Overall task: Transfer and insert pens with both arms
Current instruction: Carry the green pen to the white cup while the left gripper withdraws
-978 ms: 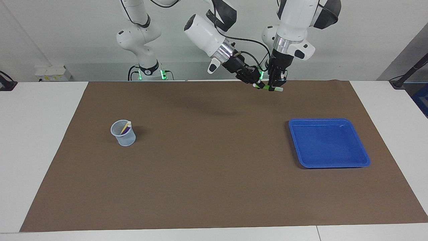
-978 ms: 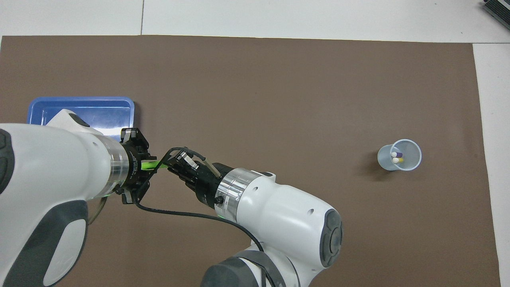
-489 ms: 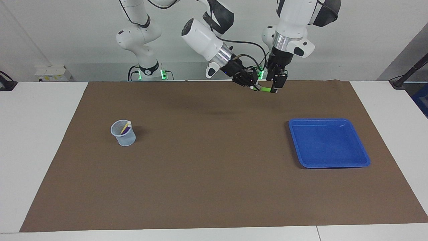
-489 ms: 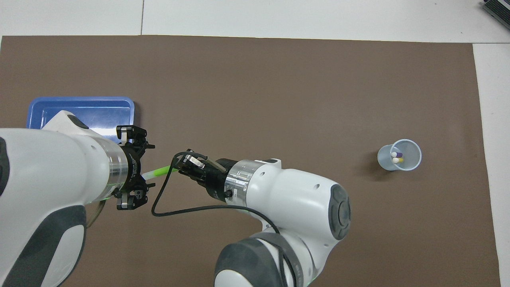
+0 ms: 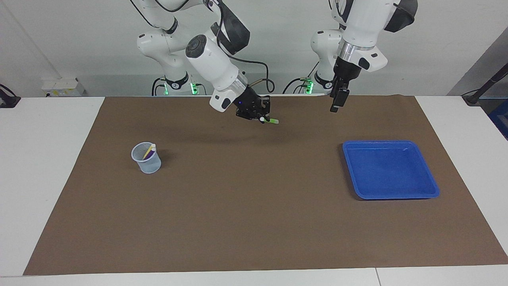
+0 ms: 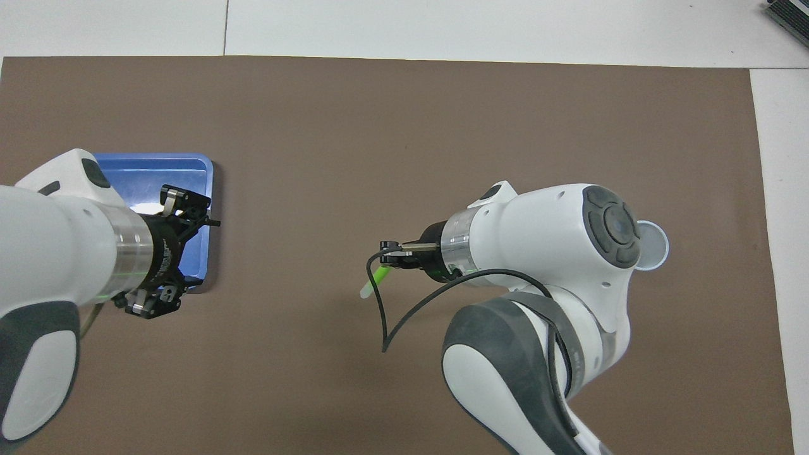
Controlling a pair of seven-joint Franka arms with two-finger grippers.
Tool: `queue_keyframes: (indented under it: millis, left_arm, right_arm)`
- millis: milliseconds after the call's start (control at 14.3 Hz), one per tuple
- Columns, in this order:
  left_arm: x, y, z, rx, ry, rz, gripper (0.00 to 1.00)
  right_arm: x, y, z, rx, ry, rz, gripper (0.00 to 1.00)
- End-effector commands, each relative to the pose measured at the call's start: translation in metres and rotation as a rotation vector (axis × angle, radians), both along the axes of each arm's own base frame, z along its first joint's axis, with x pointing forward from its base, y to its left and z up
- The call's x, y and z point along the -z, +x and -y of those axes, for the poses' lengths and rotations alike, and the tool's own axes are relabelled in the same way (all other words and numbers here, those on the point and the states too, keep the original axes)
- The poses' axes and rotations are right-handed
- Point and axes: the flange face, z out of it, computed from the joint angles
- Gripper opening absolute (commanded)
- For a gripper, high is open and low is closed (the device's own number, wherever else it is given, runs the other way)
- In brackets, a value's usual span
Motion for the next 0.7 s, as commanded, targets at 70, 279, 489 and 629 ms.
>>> queue_keyframes:
  millis: [70,279,489,629]
  left_arm:
    - [0.0,0.007,-0.059,0.281,0.024,0.011,0.81]
    - [0.001,0.012,-0.104,0.506,0.034,0.023,0.79]
    - [0.001,0.012,-0.155,0.738,0.038,0.037,0.79]
    - [-0.002,0.012,-0.18,0.822,0.043,0.054,0.79]
  right_arm:
    - [-0.015,0.001,0.068,-0.272,-0.214,0.048,0.0]
    - [-0.026,0.005,0.126,-0.518,-0.347,0.066,0.0]
    - [-0.028,0.014,0.174,-0.826,-0.521,0.107,0.0]
    - [-0.028,0.025,0.215,-0.914,-0.545,0.124,0.0]
